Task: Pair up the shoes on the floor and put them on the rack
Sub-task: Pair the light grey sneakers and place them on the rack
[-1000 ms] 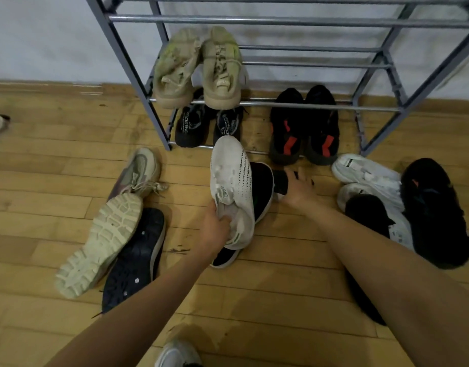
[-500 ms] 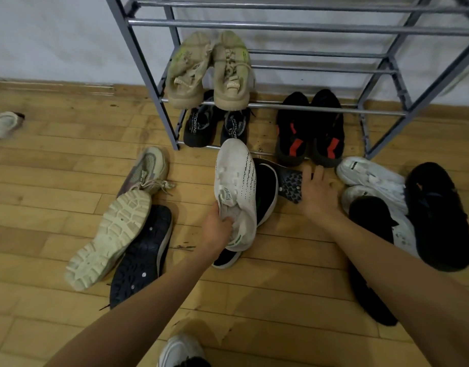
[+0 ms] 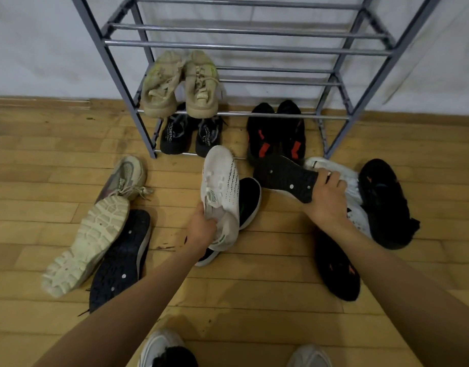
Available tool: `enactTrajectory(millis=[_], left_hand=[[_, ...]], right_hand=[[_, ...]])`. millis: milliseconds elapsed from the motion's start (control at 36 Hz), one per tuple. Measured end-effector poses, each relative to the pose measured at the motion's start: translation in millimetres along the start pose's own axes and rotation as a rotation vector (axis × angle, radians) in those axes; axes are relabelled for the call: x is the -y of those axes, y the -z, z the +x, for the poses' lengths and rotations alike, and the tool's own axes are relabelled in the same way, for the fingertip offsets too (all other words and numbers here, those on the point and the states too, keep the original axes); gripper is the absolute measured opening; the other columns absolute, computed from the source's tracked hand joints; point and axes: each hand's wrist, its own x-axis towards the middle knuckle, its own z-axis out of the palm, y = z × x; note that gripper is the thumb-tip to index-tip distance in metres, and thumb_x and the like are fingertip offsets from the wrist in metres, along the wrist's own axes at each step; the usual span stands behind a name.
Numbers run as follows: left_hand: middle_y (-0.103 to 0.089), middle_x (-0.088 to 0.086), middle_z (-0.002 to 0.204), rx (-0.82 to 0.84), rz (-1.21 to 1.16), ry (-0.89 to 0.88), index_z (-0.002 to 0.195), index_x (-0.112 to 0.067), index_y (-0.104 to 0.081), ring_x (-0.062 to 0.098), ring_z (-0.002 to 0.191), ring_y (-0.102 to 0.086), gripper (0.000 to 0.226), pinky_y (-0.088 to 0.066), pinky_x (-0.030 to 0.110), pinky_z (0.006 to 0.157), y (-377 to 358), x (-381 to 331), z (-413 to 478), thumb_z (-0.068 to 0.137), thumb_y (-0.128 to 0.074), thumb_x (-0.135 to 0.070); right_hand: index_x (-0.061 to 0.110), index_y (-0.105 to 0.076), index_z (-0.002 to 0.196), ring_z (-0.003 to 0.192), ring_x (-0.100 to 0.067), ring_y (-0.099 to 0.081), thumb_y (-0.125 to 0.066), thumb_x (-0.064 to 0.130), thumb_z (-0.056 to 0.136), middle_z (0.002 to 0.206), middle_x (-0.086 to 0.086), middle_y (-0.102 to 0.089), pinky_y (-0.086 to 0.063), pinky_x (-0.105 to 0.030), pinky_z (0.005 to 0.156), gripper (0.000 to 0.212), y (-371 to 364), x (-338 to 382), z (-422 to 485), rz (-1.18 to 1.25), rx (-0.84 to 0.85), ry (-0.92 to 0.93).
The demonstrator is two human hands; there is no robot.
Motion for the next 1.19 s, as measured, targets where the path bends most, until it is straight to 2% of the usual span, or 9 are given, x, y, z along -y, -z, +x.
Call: enactTrajectory(millis=[83, 194, 306, 444, 639, 750, 889, 1056, 1194], left_hand=[[-0.062, 0.008, 0.086, 0.004, 0.005, -0.004, 0.127, -0.008, -0.049, 0.019, 0.07, -0.056, 0.039, -0.043, 0.025, 0.055, -1, 1, 0, 0.089, -0.043, 0.001], [-0.062, 0.003, 0.088, 0.027, -0.009, -0.008, 0.121, -0.01, -0.052, 0.015, 0.072, -0.056, 0.035, -0.042, 0.022, 0.054, -5, 1, -2, 0.09, -0.043, 0.003], [-0.057, -0.002, 0.075, 0.034, -0.026, -0.022, 0.116, -0.009, -0.054, 0.01, 0.063, -0.052, 0.033, -0.039, 0.02, 0.05, -11, 1, -5, 0.089, -0.042, 0.005], [-0.058, -0.004, 0.079, 0.008, -0.01, -0.02, 0.118, -0.012, -0.051, 0.01, 0.066, -0.054, 0.03, -0.037, 0.021, 0.051, -6, 4, -3, 0.09, -0.047, -0.003], [-0.062, 0.007, 0.091, -0.052, 0.088, 0.024, 0.121, -0.016, -0.044, 0.018, 0.069, -0.055, 0.032, -0.041, 0.031, 0.057, 7, 19, 6, 0.09, -0.052, -0.022], [-0.059, 0.001, 0.085, -0.018, 0.138, -0.005, 0.108, -0.018, -0.046, 0.021, 0.076, -0.058, 0.017, -0.048, 0.037, 0.068, 2, 18, 4, 0.092, -0.05, -0.023], [-0.057, 0.012, 0.1, 0.026, 0.219, -0.053, 0.108, -0.008, -0.047, 0.015, 0.068, -0.05, 0.015, -0.035, 0.025, 0.052, -15, 9, -1, 0.095, -0.045, -0.015], [-0.043, 0.026, 0.13, 0.035, 0.471, -0.062, 0.128, 0.006, -0.039, 0.036, 0.115, -0.041, 0.034, -0.037, 0.039, 0.091, -16, 6, 1, 0.098, -0.036, -0.01], [-0.05, 0.017, 0.128, -0.121, 0.43, -0.271, 0.127, -0.001, -0.049, 0.03, 0.119, -0.041, 0.037, -0.027, 0.033, 0.1, -9, -2, -7, 0.101, -0.036, -0.024]], right_hand=[[0.001, -0.023, 0.139, 0.119, -0.042, -0.039, -0.079, 0.046, 0.067, 0.135, -0.023, -0.032, -0.043, -0.045, 0.089, 0.101, 1, -12, -4, 0.241, 0.04, -0.104], [0.008, -0.028, 0.141, 0.113, -0.031, -0.053, -0.081, 0.042, 0.064, 0.132, -0.013, -0.046, -0.055, -0.042, 0.084, 0.1, 9, -18, -10, 0.838, 0.328, -0.406], [0.014, -0.052, 0.126, 0.099, -0.027, -0.062, -0.079, 0.033, 0.07, 0.112, -0.01, -0.061, -0.057, -0.044, 0.077, 0.065, 11, -25, -19, 1.352, 0.647, -0.649], [0.018, -0.063, 0.112, 0.1, -0.027, -0.064, -0.07, 0.039, 0.08, 0.11, -0.01, -0.067, -0.058, -0.043, 0.069, 0.039, -5, -34, -24, 1.739, 0.792, -0.745], [0.018, -0.058, 0.123, 0.109, -0.031, -0.056, -0.048, 0.04, 0.089, 0.119, -0.014, -0.061, -0.05, -0.047, 0.084, 0.042, -35, -28, -32, 1.786, 0.924, -0.79], [0.02, -0.054, 0.129, 0.119, -0.033, -0.052, -0.055, 0.05, 0.088, 0.128, -0.013, -0.057, -0.043, -0.053, 0.098, 0.051, -44, -24, -33, 1.706, 0.846, -0.815], [0.018, -0.053, 0.129, 0.106, -0.033, -0.059, -0.055, 0.03, 0.093, 0.127, -0.014, -0.058, -0.055, -0.047, 0.071, 0.039, -47, -19, -36, 1.483, 0.601, -0.707], [0.023, -0.059, 0.125, 0.097, -0.023, -0.067, -0.054, 0.034, 0.094, 0.115, -0.006, -0.068, -0.055, -0.034, 0.062, 0.033, -37, -6, -46, 1.589, 0.6, -0.528], [0.02, -0.062, 0.118, 0.091, -0.021, -0.069, -0.049, 0.031, 0.096, 0.105, -0.005, -0.071, -0.059, -0.038, 0.066, 0.028, -28, 19, -55, 1.67, 0.761, -0.437]])
